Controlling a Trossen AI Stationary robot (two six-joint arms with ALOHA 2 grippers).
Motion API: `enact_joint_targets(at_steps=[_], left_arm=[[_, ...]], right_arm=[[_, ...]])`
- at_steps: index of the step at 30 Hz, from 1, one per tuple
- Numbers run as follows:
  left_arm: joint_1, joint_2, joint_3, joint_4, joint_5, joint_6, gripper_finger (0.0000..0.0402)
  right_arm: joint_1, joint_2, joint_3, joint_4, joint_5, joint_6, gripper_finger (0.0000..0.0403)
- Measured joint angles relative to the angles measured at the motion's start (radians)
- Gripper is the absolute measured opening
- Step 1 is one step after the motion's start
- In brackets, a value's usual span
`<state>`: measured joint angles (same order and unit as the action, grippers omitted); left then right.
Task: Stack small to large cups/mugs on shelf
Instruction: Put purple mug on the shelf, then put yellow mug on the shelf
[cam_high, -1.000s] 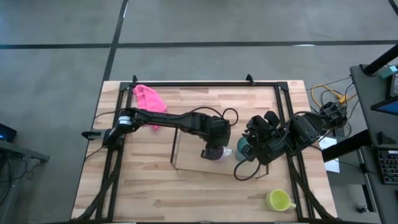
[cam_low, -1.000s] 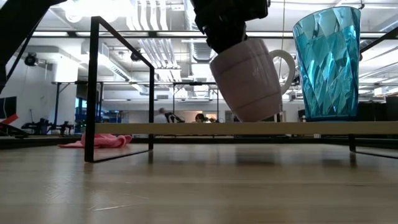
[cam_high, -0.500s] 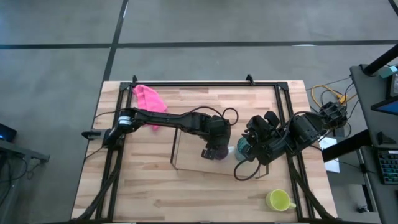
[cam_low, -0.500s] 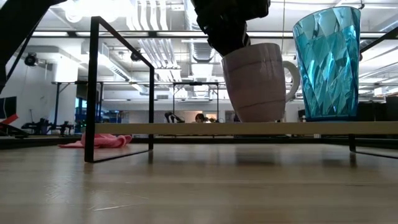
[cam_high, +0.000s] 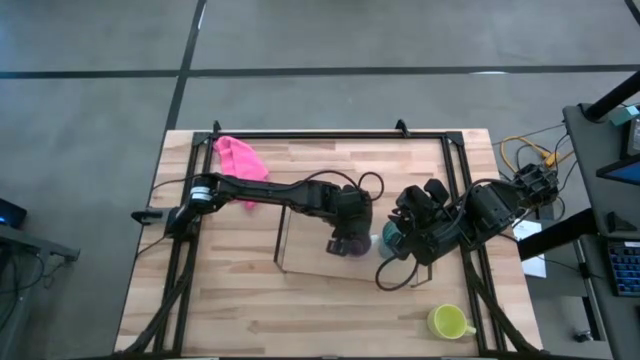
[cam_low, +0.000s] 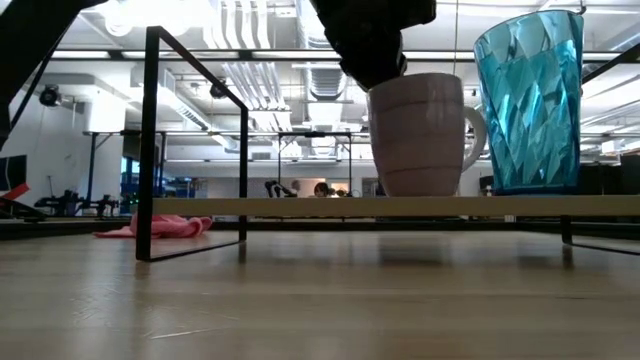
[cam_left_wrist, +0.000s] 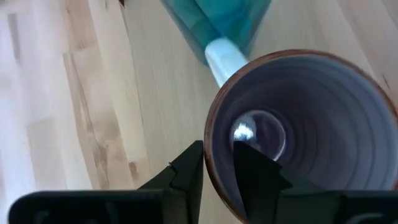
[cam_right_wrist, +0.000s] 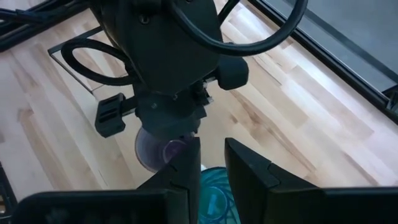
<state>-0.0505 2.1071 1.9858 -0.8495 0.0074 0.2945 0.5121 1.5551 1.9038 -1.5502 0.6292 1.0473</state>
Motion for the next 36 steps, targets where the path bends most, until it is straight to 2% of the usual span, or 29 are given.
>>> enact_joint_targets(at_steps=[33,36], left_arm=[[0.007,-0.003,-0.014,-0.044,-0.002,0.001,0.0073],[0.007,-0.007,-0.006,-0.052,-0.004,0.001,0.0073]], right_arm=[[0.0,0.0,0.0,0.023,-0.01,0.034,0.0068],[0.0,-0.002,0.0,0.022,-0.072,0.035,0.0068]])
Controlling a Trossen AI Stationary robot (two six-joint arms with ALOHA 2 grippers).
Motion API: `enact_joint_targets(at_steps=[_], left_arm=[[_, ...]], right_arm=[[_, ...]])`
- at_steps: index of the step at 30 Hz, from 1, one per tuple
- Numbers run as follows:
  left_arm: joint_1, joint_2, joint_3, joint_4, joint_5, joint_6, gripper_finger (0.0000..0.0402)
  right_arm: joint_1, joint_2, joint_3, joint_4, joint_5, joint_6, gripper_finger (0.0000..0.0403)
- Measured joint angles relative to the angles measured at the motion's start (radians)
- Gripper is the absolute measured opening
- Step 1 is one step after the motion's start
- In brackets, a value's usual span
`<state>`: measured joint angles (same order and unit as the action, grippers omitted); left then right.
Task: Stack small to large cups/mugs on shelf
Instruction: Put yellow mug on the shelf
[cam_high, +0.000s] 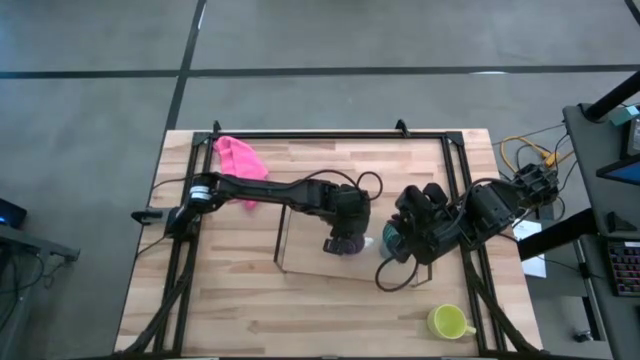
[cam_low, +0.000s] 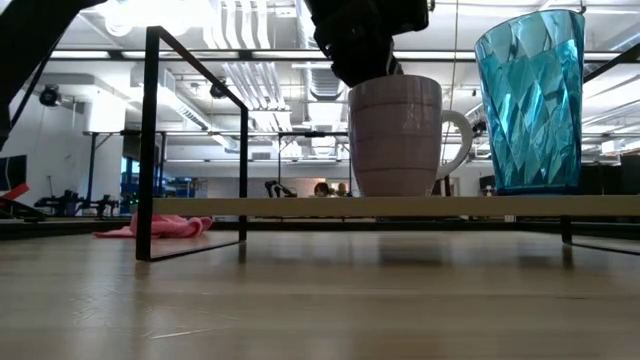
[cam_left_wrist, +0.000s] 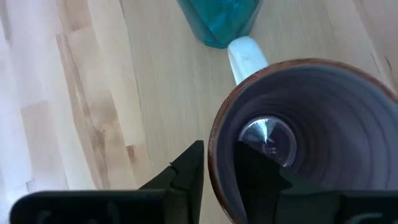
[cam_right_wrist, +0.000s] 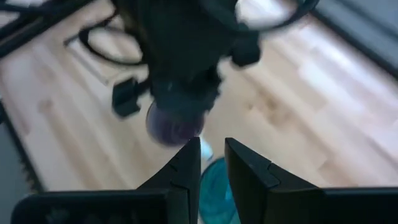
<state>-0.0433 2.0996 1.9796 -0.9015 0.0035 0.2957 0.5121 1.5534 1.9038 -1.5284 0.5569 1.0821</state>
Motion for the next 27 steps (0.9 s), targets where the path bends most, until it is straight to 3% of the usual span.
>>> enact_joint_targets(at_steps=[14,20,27], left_arm=[[-0.002,-0.01,0.082,-0.042,-0.002,0.0,0.0073],[-0.005,-0.037,0.115,-0.102,-0.001,-0.001,0.0073],[-0.005,-0.124,0.108,-0.103,-0.001,-0.002,0.0073]], right_arm=[[0.058,-0.006,0.0,-0.043,-0.331,0.107,0.0068],[0.153,-0.006,-0.006,-0.042,-0.408,0.226,0.0068],[0.296,-0.006,-0.085,-0.043,-0.449,0.479,0.0068]])
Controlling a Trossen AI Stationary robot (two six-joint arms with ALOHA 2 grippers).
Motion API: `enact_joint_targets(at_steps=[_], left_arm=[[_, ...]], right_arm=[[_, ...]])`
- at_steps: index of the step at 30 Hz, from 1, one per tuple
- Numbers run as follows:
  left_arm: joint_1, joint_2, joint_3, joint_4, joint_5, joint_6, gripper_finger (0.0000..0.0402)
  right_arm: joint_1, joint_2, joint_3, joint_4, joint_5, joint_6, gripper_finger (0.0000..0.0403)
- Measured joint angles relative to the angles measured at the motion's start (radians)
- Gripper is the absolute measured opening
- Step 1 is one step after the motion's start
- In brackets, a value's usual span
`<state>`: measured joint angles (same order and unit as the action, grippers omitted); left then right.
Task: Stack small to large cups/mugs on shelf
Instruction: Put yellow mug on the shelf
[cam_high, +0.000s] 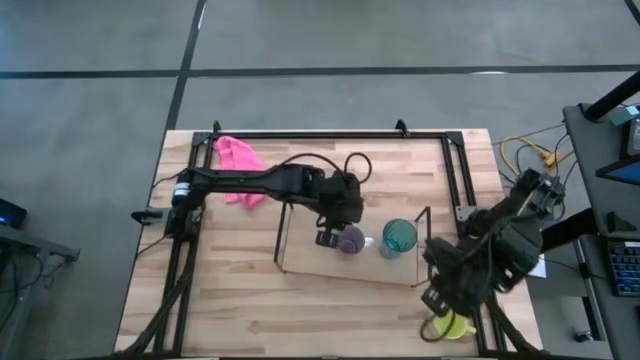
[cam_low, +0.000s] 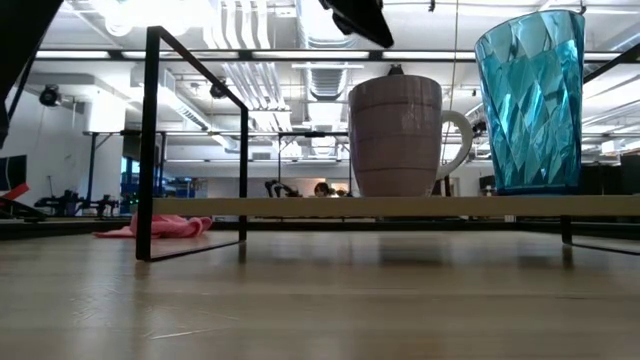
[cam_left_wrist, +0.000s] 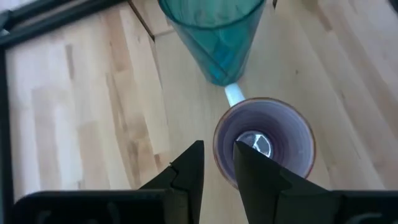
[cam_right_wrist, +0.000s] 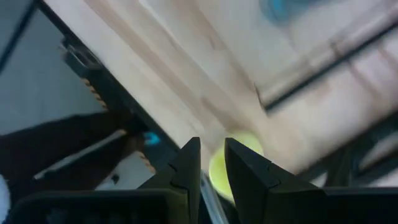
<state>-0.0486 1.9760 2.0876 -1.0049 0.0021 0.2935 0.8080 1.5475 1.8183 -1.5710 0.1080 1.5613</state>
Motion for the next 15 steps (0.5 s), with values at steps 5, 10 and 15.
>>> enact_joint_targets(at_steps=[5,10,15], left_arm=[[0.0,-0.057,0.0,0.0,0.0,-0.001,0.0073],[0.001,-0.101,-0.001,0.0,0.0,-0.003,0.0073],[0.001,-0.118,-0.001,0.001,0.0,-0.044,0.0073]], right_arm=[[0.094,0.002,-0.1,0.007,-0.105,0.14,0.0068],[0.169,0.006,-0.176,0.057,-0.135,0.224,0.0068],[0.215,0.006,-0.25,0.109,-0.213,0.288,0.0068]])
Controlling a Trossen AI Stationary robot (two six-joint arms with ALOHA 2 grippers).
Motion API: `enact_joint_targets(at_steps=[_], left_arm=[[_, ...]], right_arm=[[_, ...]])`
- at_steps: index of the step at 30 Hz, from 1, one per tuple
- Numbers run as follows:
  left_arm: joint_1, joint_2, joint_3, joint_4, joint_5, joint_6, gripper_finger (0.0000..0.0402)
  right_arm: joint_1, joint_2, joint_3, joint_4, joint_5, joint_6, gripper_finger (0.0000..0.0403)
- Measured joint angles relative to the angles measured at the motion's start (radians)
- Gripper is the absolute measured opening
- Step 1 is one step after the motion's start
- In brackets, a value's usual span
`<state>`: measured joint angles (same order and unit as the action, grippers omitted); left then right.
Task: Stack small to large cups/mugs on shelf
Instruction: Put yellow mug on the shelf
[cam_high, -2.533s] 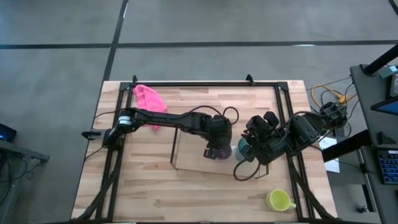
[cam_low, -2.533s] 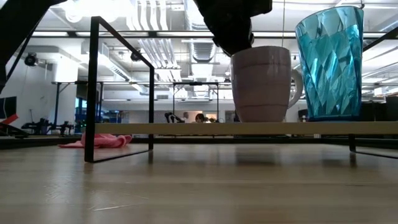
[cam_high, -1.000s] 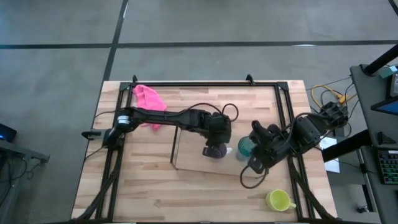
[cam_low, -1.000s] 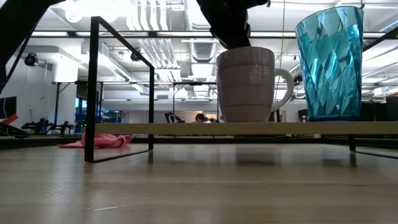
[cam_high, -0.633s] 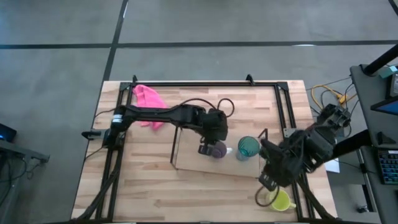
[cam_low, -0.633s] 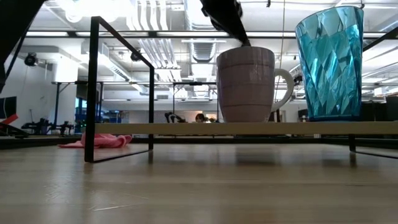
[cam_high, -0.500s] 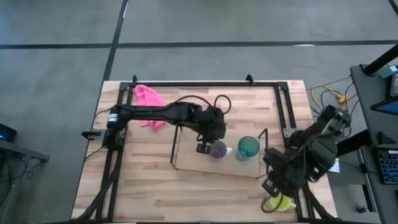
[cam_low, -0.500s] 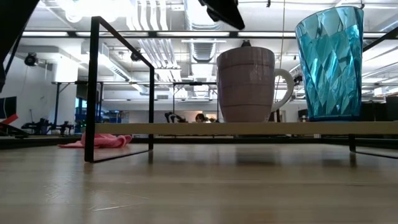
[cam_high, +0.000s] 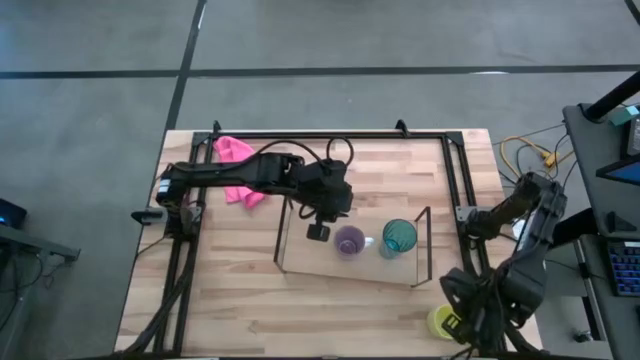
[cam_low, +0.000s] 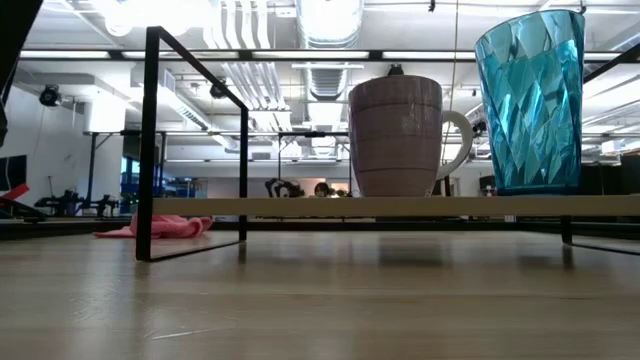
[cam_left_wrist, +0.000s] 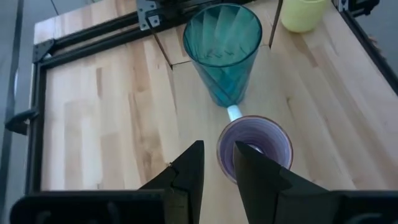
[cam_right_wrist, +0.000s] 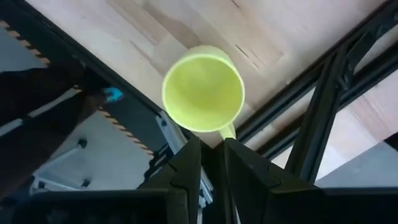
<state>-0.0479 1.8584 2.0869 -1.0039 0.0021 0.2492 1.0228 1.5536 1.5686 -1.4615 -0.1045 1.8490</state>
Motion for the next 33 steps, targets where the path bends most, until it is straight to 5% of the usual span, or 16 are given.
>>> enact_joint_targets(at_steps=[10,33], left_arm=[[-0.001,0.002,-0.001,-0.001,-0.01,-0.01,0.0073],[-0.001,0.0,0.001,-0.002,-0.01,-0.035,0.0073]], right_arm=[[0.038,0.0,-0.158,0.193,-0.012,0.066,0.0068],[0.042,-0.006,-0.396,0.3,-0.038,0.149,0.0068]])
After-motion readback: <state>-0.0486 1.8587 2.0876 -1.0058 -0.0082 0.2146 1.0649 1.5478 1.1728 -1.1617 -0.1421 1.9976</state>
